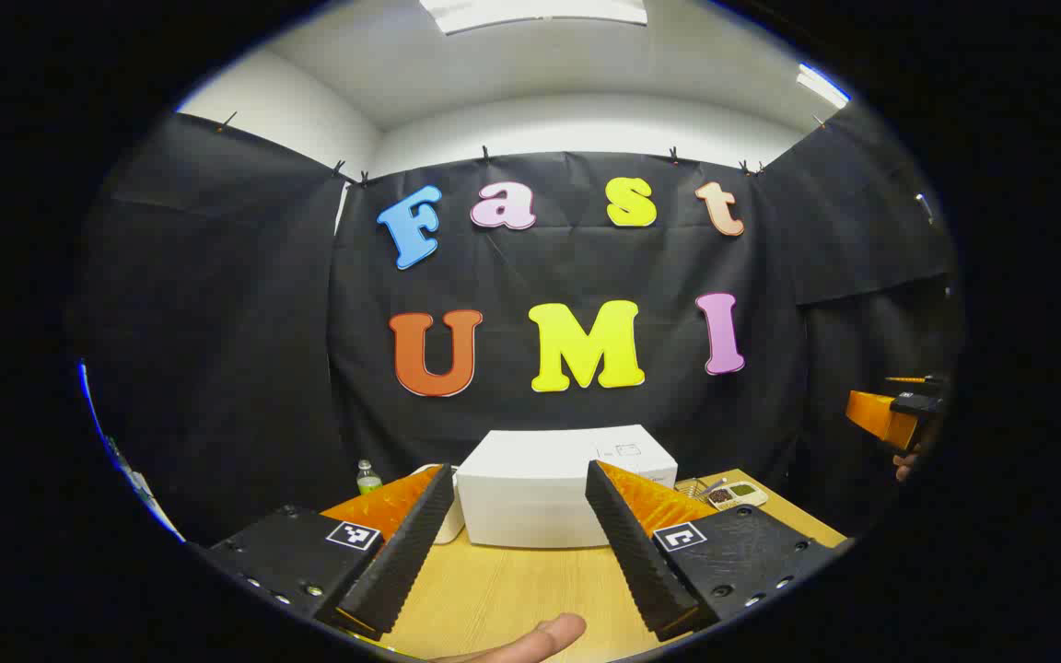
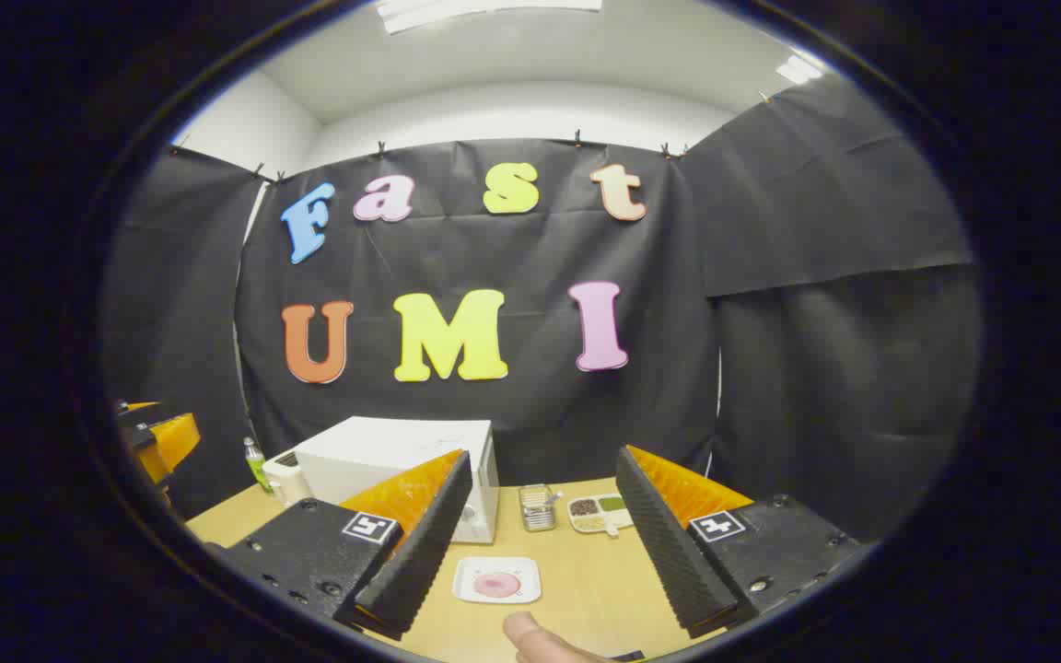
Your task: Open the microwave oven with the left hand, put the food in, and close the microwave oven.
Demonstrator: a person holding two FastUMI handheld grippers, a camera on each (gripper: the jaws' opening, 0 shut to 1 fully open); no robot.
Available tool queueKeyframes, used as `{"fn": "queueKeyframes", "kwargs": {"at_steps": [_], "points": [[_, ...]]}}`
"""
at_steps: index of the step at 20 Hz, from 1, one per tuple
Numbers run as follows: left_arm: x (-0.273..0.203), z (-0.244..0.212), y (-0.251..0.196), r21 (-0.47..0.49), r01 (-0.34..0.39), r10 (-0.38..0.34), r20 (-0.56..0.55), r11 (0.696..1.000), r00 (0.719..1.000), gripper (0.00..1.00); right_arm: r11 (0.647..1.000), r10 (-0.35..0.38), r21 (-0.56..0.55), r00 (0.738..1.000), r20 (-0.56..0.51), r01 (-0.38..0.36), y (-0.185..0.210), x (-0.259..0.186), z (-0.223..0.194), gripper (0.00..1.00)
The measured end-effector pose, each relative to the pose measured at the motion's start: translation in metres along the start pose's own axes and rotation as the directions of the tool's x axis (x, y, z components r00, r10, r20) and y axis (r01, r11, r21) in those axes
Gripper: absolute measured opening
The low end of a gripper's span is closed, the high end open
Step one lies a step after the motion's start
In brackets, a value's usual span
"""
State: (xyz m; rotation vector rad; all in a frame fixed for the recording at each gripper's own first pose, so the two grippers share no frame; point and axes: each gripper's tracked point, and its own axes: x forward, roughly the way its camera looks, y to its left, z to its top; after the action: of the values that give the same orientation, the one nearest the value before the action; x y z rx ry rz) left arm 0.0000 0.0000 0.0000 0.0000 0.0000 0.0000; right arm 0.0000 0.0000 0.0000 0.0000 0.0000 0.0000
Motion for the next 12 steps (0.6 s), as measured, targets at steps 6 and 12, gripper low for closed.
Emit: {"fn": "queueKeyframes", "kwargs": {"at_steps": [6, 12], "points": [[-0.011, 0.019, 0.011, -0.014, 0.000, 0.001, 0.019, 1.000, 1.000, 0.92, 0.999, -0.034, -0.004, 0.999, 0.019, 0.034, -0.017, -0.017, 0.021, 0.92], [-0.026, 0.012, 0.014, -0.047, -0.005, 0.004, -0.029, 0.999, 1.000, 0.93, 0.999, -0.026, -0.020, 0.999, 0.031, 0.027, -0.015, -0.044, 0.032, 0.92]]}}
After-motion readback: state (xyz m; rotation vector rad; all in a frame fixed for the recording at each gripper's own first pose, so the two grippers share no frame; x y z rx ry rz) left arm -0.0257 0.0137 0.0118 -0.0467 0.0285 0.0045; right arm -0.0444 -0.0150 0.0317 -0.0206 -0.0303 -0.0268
